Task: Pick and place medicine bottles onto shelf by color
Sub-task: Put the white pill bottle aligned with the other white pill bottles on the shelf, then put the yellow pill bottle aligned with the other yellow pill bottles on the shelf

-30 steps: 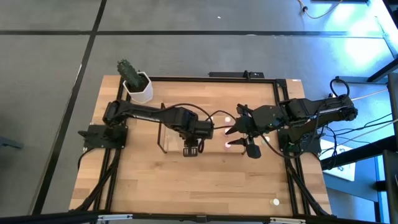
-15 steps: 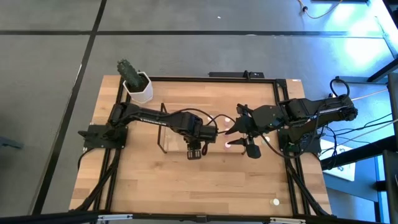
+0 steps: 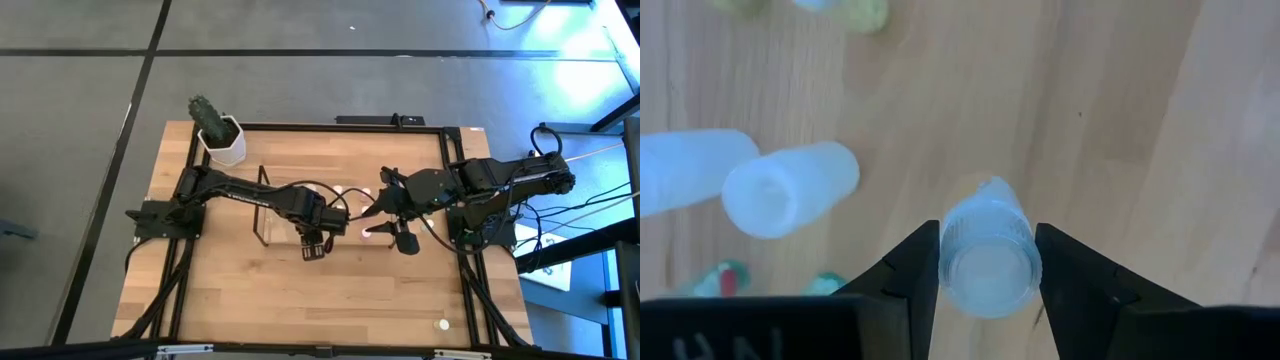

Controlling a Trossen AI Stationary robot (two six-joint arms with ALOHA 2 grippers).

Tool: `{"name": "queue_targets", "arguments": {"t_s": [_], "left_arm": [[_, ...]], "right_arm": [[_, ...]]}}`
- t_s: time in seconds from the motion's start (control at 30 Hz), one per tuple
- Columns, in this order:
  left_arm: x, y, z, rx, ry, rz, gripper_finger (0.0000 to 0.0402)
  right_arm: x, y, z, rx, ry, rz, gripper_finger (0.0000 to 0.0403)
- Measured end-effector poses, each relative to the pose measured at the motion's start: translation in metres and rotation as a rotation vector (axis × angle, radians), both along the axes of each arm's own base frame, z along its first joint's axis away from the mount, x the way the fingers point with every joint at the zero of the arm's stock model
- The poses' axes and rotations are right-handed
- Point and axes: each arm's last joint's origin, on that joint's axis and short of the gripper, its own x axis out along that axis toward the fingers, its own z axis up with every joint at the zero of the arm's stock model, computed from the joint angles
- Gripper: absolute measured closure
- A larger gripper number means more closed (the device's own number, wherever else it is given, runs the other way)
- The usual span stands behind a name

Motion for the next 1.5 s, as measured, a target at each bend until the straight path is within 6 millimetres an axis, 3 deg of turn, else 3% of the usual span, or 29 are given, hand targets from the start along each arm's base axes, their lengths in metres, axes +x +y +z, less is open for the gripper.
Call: {"name": "queue_targets", "arguments": {"t_s": [0.37,0.87,1.5], "left_arm": [[-0.003,0.002,-0.016,0.002,0.037,0.021,0.0266],[-0.001,0.003,-0.017,0.003,0.021,0.020,0.0261],[-0.001,0.005,-0.016,0.033,0.015,0.035,0.0175]], "right_arm": [[0.000,0.000,0.000,0.000,0.000,0.000,0.0225],[0.000,0.000,0.000,0.000,0.001,0.000,0.0225],[0.000,0.000,0.000,0.001,0.001,-0.001,0.0225]]}}
